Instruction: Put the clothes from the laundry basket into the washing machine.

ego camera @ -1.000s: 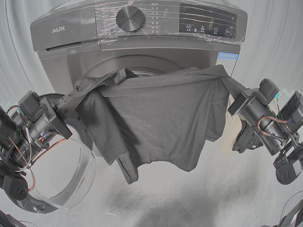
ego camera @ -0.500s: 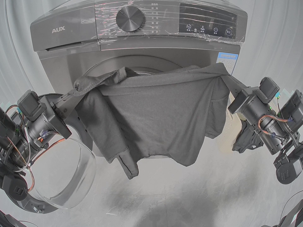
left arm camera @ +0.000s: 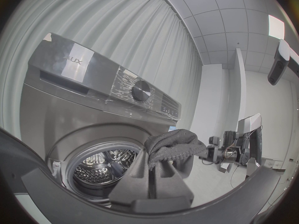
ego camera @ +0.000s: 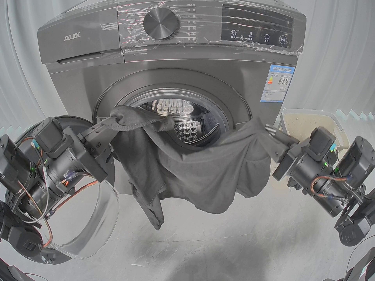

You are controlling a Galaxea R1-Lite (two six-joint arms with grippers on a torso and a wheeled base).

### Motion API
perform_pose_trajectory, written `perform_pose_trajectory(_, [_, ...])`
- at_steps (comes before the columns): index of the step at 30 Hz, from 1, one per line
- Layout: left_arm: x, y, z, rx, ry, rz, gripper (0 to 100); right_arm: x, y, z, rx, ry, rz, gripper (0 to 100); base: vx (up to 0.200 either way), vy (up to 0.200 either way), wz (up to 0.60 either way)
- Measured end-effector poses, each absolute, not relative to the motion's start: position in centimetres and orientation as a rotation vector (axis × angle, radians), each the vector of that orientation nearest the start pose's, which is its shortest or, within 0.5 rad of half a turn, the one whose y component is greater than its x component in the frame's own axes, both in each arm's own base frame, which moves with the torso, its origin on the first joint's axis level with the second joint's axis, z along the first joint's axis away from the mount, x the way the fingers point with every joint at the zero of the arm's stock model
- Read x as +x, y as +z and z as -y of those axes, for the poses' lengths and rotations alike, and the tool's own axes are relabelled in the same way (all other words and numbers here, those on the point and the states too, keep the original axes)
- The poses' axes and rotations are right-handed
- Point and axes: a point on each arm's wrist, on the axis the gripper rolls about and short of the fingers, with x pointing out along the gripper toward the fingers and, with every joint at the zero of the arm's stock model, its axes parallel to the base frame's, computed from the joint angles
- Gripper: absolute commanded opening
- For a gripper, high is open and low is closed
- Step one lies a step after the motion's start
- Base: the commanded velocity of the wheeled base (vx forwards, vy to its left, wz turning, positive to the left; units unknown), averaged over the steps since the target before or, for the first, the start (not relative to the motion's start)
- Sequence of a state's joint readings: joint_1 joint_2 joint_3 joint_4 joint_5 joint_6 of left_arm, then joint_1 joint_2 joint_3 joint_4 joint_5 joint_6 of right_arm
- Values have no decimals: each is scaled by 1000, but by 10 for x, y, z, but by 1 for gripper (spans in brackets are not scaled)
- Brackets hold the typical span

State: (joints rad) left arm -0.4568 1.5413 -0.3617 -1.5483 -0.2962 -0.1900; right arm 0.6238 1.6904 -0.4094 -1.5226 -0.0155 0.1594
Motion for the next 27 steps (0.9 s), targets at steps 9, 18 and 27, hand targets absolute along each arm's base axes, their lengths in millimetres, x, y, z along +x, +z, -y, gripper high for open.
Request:
perform_pose_trajectory(9, [203, 202, 121, -225, -804, 292, 0, 188, 129, -144, 167, 651, -32, 100, 0, 0, 0])
perform_pose_trajectory(18, [214, 201, 136, -237, -799, 290, 0, 168, 96, -144, 108, 745, -204, 100, 0, 0, 0])
perform_pose_trajectory(27, [215, 199, 140, -238, -808, 283, 0, 171, 88, -155, 100, 787, -234, 100, 0, 0, 0])
